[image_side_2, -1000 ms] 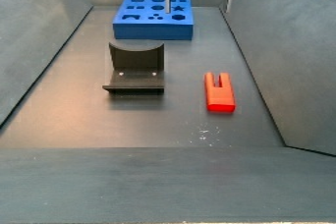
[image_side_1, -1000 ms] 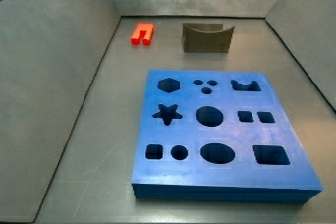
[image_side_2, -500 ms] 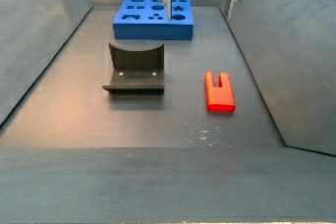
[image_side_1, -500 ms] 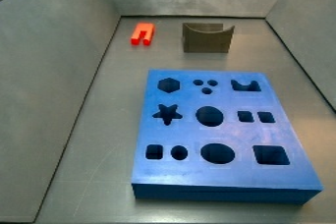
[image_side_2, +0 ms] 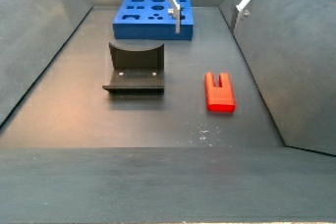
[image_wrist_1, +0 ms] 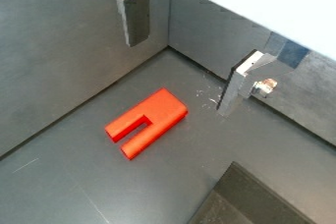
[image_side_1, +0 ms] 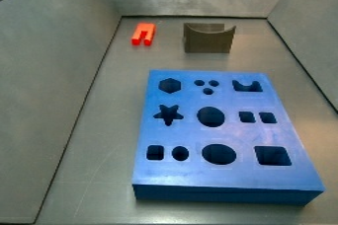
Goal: Pick up the square-circle object. Move up. Rotate the square-circle object. Place the square-circle object on the fixture. Regrasp the square-circle object. Move to above the board. Insert the square-circle object.
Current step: Pick up the square-circle object.
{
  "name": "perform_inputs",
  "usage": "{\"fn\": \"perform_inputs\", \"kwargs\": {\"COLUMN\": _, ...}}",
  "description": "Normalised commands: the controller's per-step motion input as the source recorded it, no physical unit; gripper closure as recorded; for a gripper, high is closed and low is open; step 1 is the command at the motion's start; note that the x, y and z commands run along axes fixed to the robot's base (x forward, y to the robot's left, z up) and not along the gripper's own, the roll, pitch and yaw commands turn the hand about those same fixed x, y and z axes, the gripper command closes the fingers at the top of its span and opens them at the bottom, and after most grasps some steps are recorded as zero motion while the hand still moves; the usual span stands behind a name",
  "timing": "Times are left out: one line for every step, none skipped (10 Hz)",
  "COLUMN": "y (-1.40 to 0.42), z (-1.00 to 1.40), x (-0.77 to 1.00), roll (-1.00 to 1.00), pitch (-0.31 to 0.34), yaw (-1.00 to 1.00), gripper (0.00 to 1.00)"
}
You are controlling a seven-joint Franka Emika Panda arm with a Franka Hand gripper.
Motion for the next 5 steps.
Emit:
{"fn": "perform_inputs", "kwargs": {"y": 0.09, "z": -0.21, "x": -0.03, "roll": -0.10, "pitch": -0.150, "yaw": -0.17, "gripper": 0.00}}
{"fn": "perform_inputs", "kwargs": {"y": 0.20, "z": -0.27, "x": 0.00, "roll": -0.06, "pitch": -0.101, "yaw": -0.04, "gripper": 0.00}}
{"fn": "perform_inputs", "kwargs": {"y": 0.16, "z": -0.29, "x": -0.06, "roll": -0.03, "pitch": -0.090, "yaw": 0.00, "gripper": 0.00}}
{"fn": "perform_inputs", "kwargs": {"y": 0.19, "z": -0.32, "x": -0.11, "roll": -0.01, "pitch": -0.090, "yaw": 0.01, "gripper": 0.00}}
{"fn": "perform_inputs", "kwargs": {"y": 0.18, "z": -0.31, "x": -0.14, "roll": 0.00, "pitch": -0.097, "yaw": 0.00, "gripper": 0.00}}
